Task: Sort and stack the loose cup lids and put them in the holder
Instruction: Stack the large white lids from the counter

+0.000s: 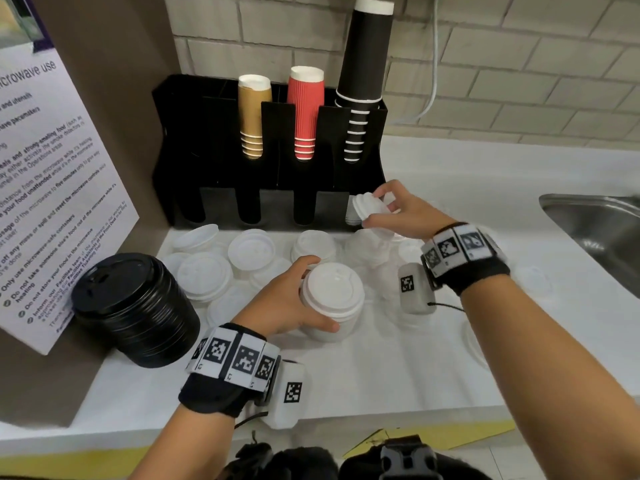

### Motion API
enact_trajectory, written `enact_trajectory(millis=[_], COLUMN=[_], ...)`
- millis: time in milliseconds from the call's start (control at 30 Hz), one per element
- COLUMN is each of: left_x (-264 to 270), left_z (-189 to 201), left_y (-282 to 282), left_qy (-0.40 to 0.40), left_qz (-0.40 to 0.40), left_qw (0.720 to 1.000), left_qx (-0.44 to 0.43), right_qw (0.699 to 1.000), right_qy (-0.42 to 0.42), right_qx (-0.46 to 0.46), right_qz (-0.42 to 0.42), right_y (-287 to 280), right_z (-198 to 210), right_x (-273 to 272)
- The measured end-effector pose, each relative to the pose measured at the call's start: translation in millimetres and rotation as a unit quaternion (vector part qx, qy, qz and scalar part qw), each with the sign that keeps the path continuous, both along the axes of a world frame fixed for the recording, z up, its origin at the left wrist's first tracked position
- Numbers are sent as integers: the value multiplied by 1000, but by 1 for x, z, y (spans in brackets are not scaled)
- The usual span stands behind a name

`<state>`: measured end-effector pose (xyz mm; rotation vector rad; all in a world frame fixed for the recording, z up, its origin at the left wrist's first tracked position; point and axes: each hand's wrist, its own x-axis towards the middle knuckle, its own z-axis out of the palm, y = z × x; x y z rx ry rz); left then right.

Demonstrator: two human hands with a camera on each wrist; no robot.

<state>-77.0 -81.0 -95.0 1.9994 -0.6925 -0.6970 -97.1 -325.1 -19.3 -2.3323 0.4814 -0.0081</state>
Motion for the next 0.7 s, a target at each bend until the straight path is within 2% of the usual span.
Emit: enact_trajectory(millis=[100,200,433,700], left_x=[1,1,1,0], left_z=[-2,-4,-6,-9], left_y=[1,0,1,1], left_qy=[0,7,15,12], left_qz=[6,9,8,21], left_qw=[1000,1000,1000,999], left_qx=[-3,-16,-21,-34], right_qw=[985,974,980,983], right_qy=[-107,-134,-156,-135], right_qx=[134,180,97,41], right_qz=[-16,13,77,115], right_y=[15,32,66,78], right_z=[0,-16,-52,-57], right_x=[-33,-63,-81,-77])
